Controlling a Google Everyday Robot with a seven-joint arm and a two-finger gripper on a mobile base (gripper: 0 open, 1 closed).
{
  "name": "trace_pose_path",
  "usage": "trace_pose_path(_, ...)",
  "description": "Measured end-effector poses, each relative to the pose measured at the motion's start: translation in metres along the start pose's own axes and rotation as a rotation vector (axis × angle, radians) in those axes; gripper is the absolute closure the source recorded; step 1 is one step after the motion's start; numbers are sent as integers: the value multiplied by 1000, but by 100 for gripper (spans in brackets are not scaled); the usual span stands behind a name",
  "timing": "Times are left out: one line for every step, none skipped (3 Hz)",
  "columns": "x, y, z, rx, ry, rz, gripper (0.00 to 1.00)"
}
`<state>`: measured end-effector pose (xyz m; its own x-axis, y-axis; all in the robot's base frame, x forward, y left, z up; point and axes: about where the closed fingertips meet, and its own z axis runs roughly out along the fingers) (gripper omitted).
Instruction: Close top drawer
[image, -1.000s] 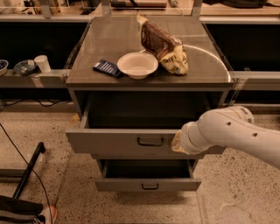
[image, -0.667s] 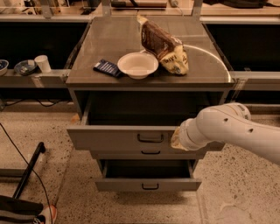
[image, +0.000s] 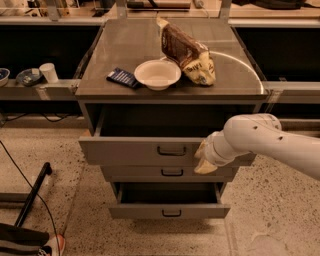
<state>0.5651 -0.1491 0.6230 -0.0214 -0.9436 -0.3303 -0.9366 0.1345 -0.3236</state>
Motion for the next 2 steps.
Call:
trace_pose_path(0,-4,3,6,-8,4,0)
trace_pose_path(0,-4,3,6,-8,4,0)
